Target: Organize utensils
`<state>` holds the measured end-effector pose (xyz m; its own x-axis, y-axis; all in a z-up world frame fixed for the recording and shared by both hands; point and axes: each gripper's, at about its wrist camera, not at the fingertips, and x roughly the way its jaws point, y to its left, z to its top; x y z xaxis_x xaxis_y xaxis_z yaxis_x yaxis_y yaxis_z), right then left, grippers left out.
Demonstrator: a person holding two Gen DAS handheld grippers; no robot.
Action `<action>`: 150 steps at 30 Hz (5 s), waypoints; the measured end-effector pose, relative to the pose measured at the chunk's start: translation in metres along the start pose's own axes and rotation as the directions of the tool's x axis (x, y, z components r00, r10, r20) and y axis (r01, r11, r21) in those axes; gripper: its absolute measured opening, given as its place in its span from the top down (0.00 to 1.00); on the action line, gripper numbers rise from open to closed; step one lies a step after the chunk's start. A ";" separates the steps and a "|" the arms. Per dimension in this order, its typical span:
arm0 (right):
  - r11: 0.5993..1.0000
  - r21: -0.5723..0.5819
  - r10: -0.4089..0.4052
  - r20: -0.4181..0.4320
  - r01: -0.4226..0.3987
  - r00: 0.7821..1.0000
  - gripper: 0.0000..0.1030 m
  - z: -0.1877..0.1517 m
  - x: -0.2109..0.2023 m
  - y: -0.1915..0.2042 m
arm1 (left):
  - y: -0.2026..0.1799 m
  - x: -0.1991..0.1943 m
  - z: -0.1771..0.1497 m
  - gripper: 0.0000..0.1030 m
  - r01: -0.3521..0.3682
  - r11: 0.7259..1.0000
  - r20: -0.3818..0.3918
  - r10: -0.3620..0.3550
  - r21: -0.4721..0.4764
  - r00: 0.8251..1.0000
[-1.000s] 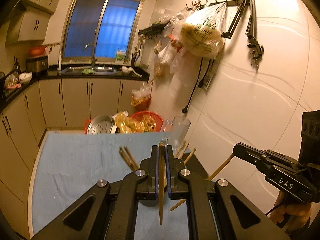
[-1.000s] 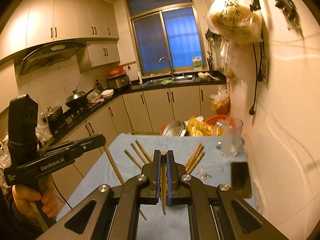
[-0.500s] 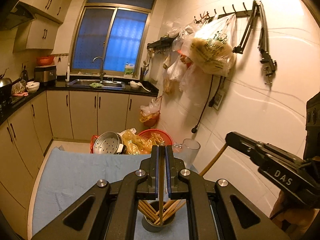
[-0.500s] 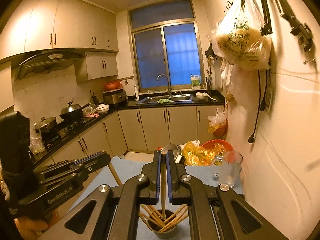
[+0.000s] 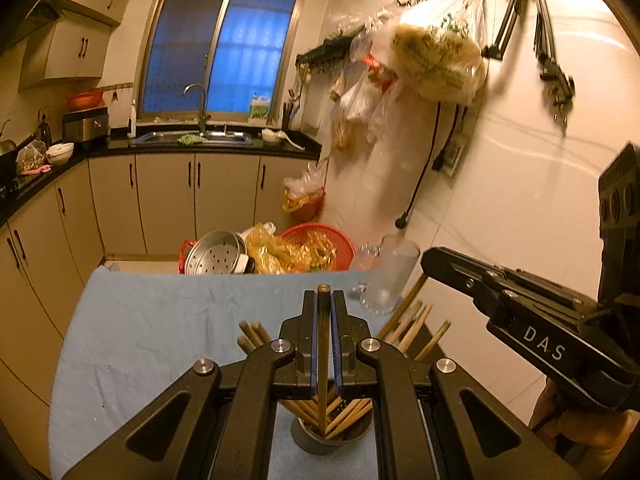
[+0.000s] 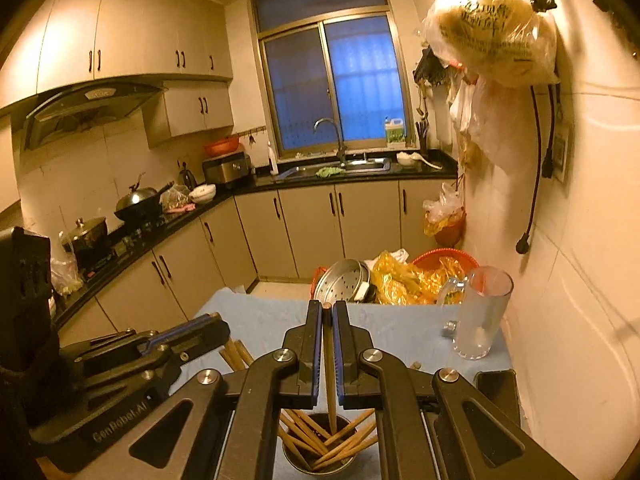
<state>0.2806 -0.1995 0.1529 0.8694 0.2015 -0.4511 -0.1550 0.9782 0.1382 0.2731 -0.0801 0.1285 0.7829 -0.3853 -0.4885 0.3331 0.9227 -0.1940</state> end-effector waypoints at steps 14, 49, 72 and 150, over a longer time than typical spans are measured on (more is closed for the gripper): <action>0.999 0.036 -0.002 -0.085 0.005 0.996 0.94 -0.034 0.031 -0.014 | -0.002 0.007 -0.023 0.94 -0.019 1.000 -0.026 0.019 0.013 0.999; 0.983 0.178 -0.041 -0.043 0.048 0.998 0.31 -0.132 -0.104 -0.033 | -0.006 -0.076 -0.108 0.16 -0.149 0.989 -0.016 0.148 -0.027 0.989; 0.986 0.058 -0.152 -0.100 0.158 0.983 0.14 -0.250 -0.173 0.011 | -0.017 -0.136 -0.218 0.01 -0.315 0.947 -0.115 0.320 0.057 0.941; 0.951 -0.007 -0.298 0.232 0.308 0.926 0.10 -0.253 -0.229 0.056 | -0.006 -0.213 -0.221 0.01 -0.448 0.893 0.236 0.447 -0.052 0.863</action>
<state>-0.0460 -0.1783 0.0413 0.9600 -0.1169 -0.2543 0.1172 0.9930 -0.0138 -0.0120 -0.0014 0.0463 0.9484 0.0771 -0.3077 -0.0805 0.9968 0.0018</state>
